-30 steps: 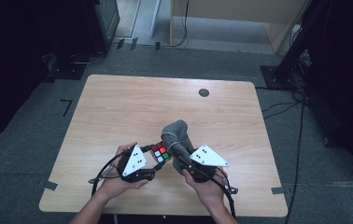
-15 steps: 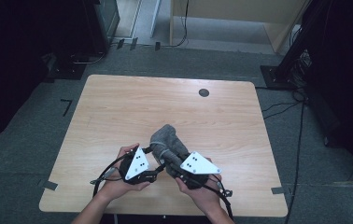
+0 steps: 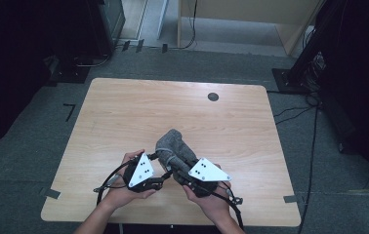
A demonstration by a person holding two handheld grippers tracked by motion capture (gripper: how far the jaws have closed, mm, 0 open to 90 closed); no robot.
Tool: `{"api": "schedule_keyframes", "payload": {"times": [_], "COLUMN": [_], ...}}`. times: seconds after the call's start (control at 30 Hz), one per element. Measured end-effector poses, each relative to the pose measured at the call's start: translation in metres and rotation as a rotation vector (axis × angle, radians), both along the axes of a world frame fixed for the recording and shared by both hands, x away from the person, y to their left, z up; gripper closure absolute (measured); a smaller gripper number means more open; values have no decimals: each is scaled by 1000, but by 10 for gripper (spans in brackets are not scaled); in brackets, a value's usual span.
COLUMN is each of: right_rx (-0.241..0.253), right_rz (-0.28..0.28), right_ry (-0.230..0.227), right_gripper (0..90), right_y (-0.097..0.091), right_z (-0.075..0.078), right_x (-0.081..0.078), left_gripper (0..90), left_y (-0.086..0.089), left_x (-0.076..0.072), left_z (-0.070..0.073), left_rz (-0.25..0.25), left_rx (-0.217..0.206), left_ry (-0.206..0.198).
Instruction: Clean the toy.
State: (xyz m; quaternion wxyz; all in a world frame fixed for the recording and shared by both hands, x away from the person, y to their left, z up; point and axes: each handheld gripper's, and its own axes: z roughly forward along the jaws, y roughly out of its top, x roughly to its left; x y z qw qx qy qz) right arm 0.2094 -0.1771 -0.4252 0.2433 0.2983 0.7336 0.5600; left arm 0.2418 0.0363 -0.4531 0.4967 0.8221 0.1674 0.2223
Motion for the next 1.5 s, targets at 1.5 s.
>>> {"api": "schedule_keyframes", "payload": {"times": [1.5], "right_rx": [377], "right_rz": [-17], "right_ry": [269], "right_gripper": [743], "right_y": [-48], "right_z": [-17], "right_x": [28], "left_gripper": [349], "left_y": [20], "left_x": [1], "left_z": [9], "left_rz": [-78], "left_rx": [-228], "left_ry": [-7]}}
